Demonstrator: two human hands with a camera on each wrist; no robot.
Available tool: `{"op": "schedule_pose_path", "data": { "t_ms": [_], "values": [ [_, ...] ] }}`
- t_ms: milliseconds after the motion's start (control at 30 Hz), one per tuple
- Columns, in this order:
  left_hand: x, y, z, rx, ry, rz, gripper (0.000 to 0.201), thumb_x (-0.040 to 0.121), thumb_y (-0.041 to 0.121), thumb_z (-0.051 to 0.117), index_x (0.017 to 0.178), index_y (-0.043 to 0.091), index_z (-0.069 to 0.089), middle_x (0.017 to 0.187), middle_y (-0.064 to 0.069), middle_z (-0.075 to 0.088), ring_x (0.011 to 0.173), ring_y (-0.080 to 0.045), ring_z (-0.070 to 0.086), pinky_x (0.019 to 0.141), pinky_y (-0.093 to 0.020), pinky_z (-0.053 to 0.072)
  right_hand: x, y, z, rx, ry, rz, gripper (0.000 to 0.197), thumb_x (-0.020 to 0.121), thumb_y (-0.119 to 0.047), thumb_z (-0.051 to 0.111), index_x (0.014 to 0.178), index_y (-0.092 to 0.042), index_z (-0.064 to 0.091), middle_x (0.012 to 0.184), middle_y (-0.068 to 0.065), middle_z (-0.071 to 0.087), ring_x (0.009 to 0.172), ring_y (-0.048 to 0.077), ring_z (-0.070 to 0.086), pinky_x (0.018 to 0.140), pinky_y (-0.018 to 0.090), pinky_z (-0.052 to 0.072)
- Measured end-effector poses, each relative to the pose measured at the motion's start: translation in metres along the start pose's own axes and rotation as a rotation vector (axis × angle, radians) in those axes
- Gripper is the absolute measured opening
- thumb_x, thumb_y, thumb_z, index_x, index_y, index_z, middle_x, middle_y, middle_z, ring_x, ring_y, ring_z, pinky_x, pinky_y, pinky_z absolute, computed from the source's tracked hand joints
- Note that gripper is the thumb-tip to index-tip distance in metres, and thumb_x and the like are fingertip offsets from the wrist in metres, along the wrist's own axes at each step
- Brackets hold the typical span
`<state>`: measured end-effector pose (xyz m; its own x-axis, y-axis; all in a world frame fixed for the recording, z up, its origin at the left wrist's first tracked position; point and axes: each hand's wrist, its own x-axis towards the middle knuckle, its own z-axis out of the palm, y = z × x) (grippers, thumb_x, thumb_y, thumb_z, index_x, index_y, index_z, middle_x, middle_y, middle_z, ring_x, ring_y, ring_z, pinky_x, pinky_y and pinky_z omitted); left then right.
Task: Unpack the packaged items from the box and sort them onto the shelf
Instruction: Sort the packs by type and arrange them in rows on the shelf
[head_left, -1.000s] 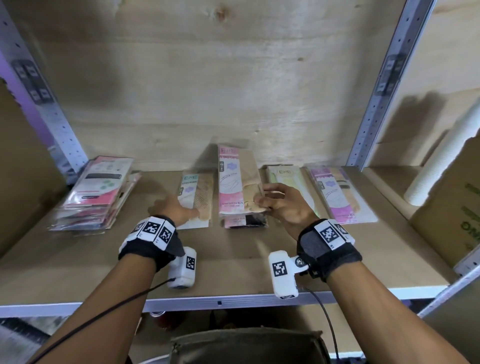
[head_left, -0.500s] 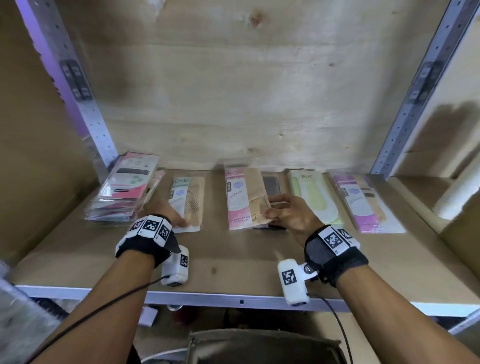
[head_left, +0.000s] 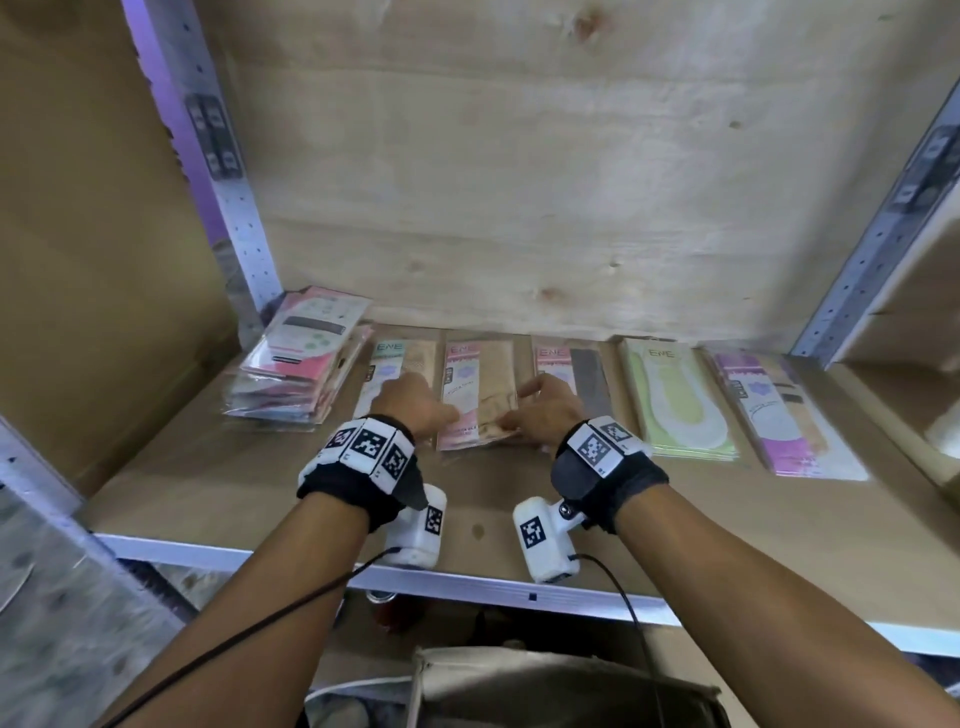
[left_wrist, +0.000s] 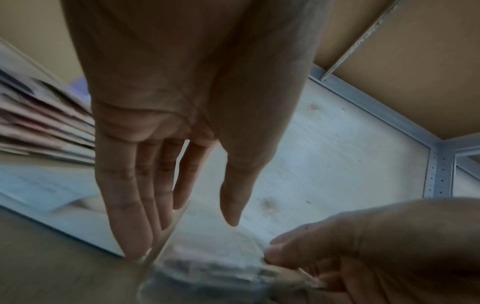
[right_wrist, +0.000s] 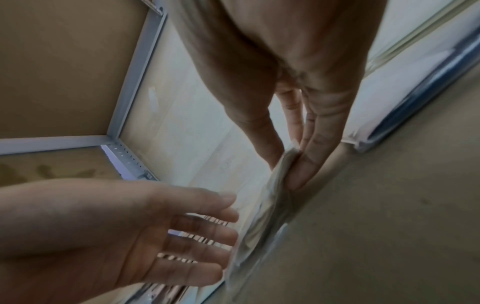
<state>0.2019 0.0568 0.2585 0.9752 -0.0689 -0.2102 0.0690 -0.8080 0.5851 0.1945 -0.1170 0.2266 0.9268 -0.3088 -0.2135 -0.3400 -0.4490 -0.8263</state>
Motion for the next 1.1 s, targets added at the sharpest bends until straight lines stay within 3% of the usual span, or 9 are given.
{"op": "schedule_pose_path", "data": {
  "t_ms": [67, 300, 433, 500, 567, 633, 800, 967, 1100],
  "values": [
    [0.003, 0.002, 0.007, -0.01, -0.041, -0.015, 0.042, 0.088, 0.034, 0.071, 0.108, -0.002, 0.067, 0.106, -0.018, 0.071, 0.099, -0.034, 0.07, 0.091, -0.041, 0.058, 0.0, -0.005, 0.001, -0.038, 0.005, 0.006, 0.051, 0.072, -0.013, 0.083, 0.115, -0.014, 0.055, 0.112, 0.007, 0.059, 0.099, 0.021, 0.058, 0.076, 0.031, 0.05],
    [0.011, 0.004, 0.009, -0.041, -0.058, 0.009, 0.044, 0.088, 0.037, 0.071, 0.112, 0.0, 0.066, 0.111, -0.019, 0.071, 0.102, -0.035, 0.069, 0.083, -0.033, 0.052, 0.001, -0.018, 0.0, -0.252, 0.027, 0.001, 0.039, 0.078, -0.012, 0.078, 0.113, -0.002, 0.065, 0.101, 0.008, 0.062, 0.089, 0.019, 0.055, 0.073, 0.025, 0.046],
    [0.012, 0.006, 0.007, -0.048, -0.031, 0.039, 0.046, 0.088, 0.036, 0.072, 0.113, -0.002, 0.066, 0.114, -0.021, 0.069, 0.105, -0.035, 0.067, 0.082, -0.035, 0.052, 0.0, -0.026, -0.001, -0.323, -0.036, -0.01, 0.036, 0.081, -0.013, 0.075, 0.114, -0.001, 0.067, 0.116, 0.013, 0.068, 0.104, 0.025, 0.065, 0.086, 0.031, 0.056],
    [0.012, 0.006, 0.006, -0.04, -0.029, 0.051, 0.042, 0.088, 0.034, 0.072, 0.112, 0.0, 0.068, 0.114, -0.017, 0.069, 0.104, -0.033, 0.066, 0.078, -0.033, 0.05, 0.0, -0.027, -0.002, -0.316, -0.076, -0.031, 0.04, 0.081, -0.014, 0.074, 0.118, -0.001, 0.066, 0.119, 0.016, 0.067, 0.111, 0.029, 0.065, 0.084, 0.03, 0.054],
    [0.012, 0.003, 0.005, -0.029, -0.033, 0.053, 0.038, 0.088, 0.029, 0.073, 0.113, 0.001, 0.067, 0.116, -0.015, 0.069, 0.106, -0.032, 0.066, 0.085, -0.034, 0.053, -0.001, -0.027, -0.002, -0.308, -0.084, -0.043, 0.042, 0.08, -0.016, 0.075, 0.118, -0.002, 0.066, 0.115, 0.015, 0.068, 0.112, 0.03, 0.064, 0.077, 0.028, 0.05],
    [0.011, 0.001, 0.005, -0.007, -0.02, 0.039, 0.041, 0.086, 0.021, 0.075, 0.12, 0.003, 0.063, 0.122, -0.014, 0.066, 0.111, -0.031, 0.064, 0.096, -0.04, 0.053, -0.002, -0.028, 0.001, -0.349, -0.079, -0.05, 0.041, 0.077, -0.018, 0.079, 0.113, -0.003, 0.066, 0.101, 0.01, 0.066, 0.107, 0.027, 0.065, 0.082, 0.031, 0.055],
    [0.009, -0.004, 0.008, 0.159, -0.086, 0.087, 0.081, 0.078, 0.008, 0.081, 0.148, 0.014, 0.041, 0.144, -0.011, 0.05, 0.132, -0.029, 0.049, 0.111, -0.041, 0.042, -0.001, -0.028, 0.004, -0.391, -0.066, -0.084, 0.039, 0.073, -0.018, 0.083, 0.105, -0.004, 0.065, 0.085, 0.005, 0.06, 0.083, 0.019, 0.058, 0.079, 0.032, 0.055],
    [0.009, -0.009, 0.01, 0.243, -0.088, 0.084, 0.095, 0.07, 0.006, 0.087, 0.151, 0.018, 0.038, 0.148, -0.011, 0.043, 0.135, -0.03, 0.045, 0.111, -0.043, 0.042, -0.003, -0.028, 0.003, -0.446, -0.114, -0.162, 0.046, 0.075, -0.02, 0.081, 0.114, -0.007, 0.061, 0.111, 0.009, 0.062, 0.076, 0.014, 0.048, 0.062, 0.025, 0.042],
    [0.012, -0.01, 0.011, 0.266, -0.043, 0.121, 0.083, 0.075, 0.005, 0.082, 0.147, 0.021, 0.043, 0.144, -0.01, 0.048, 0.133, -0.028, 0.047, 0.11, -0.04, 0.043, -0.006, -0.028, -0.001, -0.562, -0.213, -0.22, 0.062, 0.076, -0.024, 0.077, 0.133, -0.016, 0.053, 0.131, 0.007, 0.052, 0.099, 0.018, 0.045, 0.075, 0.029, 0.041]
  ]
}}
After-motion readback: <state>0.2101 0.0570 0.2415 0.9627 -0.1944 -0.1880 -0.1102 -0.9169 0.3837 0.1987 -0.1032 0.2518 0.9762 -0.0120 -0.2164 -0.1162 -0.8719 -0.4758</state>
